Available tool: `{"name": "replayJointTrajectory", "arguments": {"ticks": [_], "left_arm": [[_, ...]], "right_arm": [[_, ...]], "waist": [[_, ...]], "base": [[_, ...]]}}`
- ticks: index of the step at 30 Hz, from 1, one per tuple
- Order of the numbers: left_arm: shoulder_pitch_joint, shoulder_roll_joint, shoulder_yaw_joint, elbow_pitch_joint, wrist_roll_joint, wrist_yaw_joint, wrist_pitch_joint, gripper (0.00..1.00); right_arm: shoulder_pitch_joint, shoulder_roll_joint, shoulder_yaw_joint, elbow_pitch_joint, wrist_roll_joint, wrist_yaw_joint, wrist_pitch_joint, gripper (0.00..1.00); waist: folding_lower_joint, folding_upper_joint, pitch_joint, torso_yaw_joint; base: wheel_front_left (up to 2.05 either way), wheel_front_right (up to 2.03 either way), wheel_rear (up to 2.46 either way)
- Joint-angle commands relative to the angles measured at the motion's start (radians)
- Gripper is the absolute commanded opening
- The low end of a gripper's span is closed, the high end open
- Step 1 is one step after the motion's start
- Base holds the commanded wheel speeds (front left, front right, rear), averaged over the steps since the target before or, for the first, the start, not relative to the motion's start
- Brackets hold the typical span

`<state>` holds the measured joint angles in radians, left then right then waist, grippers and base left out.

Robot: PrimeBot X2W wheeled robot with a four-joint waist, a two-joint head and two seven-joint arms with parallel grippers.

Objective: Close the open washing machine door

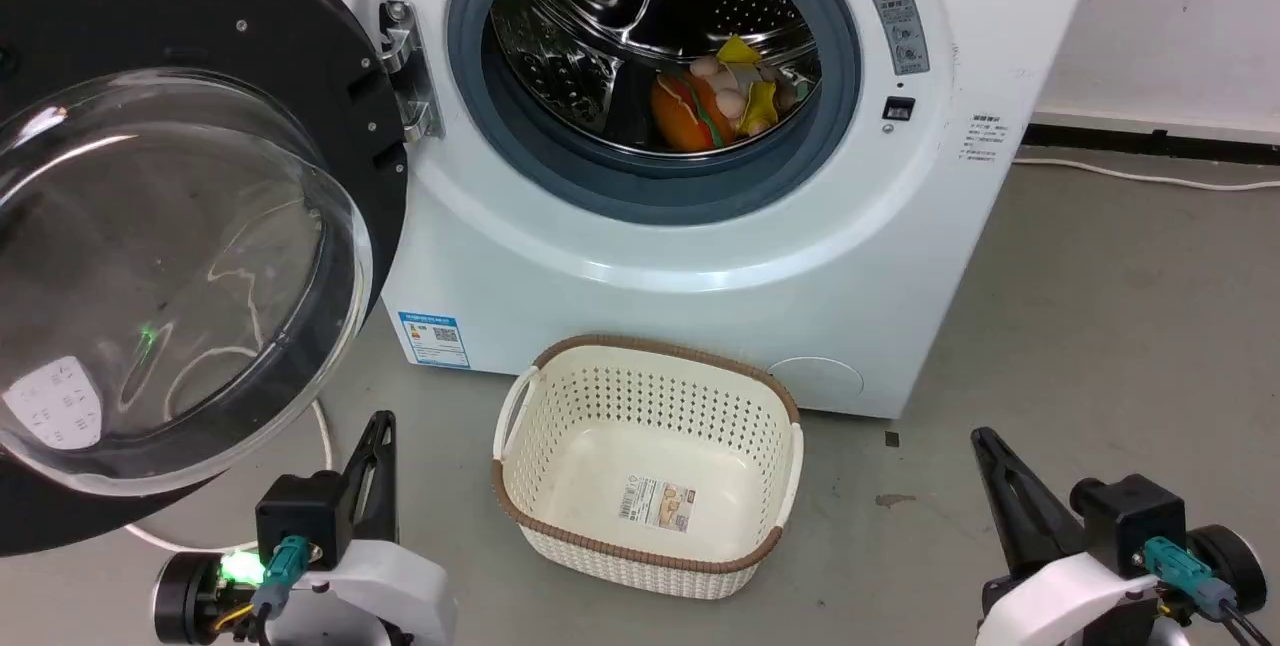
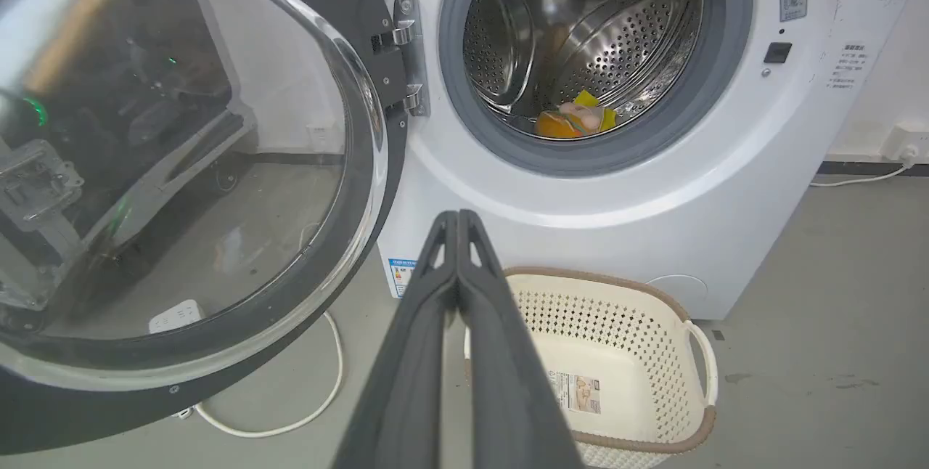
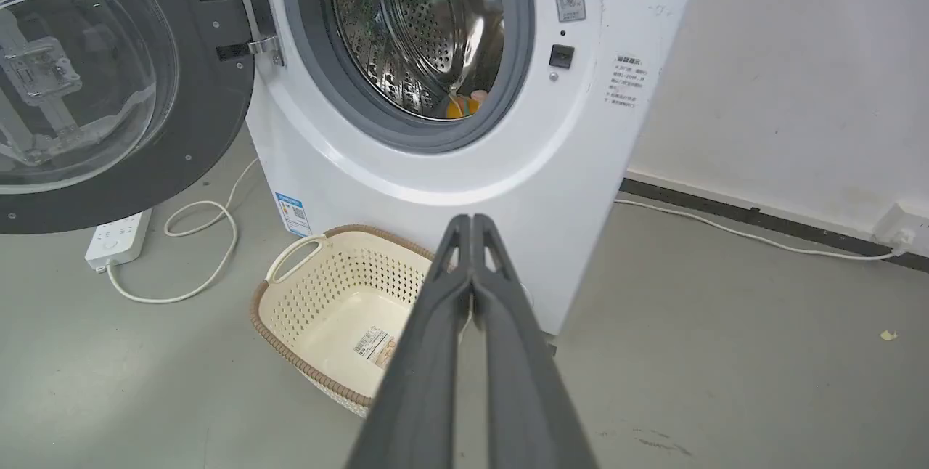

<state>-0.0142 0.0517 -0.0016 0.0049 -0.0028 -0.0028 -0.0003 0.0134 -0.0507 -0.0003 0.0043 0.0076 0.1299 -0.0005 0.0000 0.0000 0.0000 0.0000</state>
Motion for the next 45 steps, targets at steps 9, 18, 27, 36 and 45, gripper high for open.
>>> {"name": "replayJointTrajectory", "arguments": {"ticks": [9,18,27,36,45], "left_arm": [[0.014,-0.001,0.002,-0.005,0.003,0.003,0.000,0.00],[0.014,-0.001,0.002,-0.005,0.003,0.003,0.000,0.00],[0.014,-0.001,0.002,-0.005,0.003,0.003,0.000,0.00],[0.014,-0.001,0.002,-0.005,0.003,0.003,0.000,0.00],[-0.001,0.000,-0.003,0.001,-0.003,-0.001,-0.012,1.00]], "right_arm": [[-0.013,0.001,0.000,-0.004,-0.008,0.001,0.000,0.00],[-0.013,0.001,0.000,-0.004,-0.008,0.001,0.000,0.00],[-0.013,0.001,0.000,-0.004,-0.008,0.001,0.000,0.00],[-0.013,0.001,0.000,-0.004,-0.008,0.001,0.000,0.00],[0.002,0.000,-0.003,0.000,0.014,0.000,-0.012,1.00]], "waist": [[0.0000,0.0000,0.000,0.000],[0.0000,0.0000,0.000,0.000],[0.0000,0.0000,0.000,0.000],[0.0000,0.0000,0.000,0.000],[0.0000,0.0000,0.000,0.001]], "base": [[0.00,0.00,0.00],[0.00,0.00,0.00],[0.00,0.00,0.00],[0.00,0.00,0.00],[0.00,0.00,0.00]]}}
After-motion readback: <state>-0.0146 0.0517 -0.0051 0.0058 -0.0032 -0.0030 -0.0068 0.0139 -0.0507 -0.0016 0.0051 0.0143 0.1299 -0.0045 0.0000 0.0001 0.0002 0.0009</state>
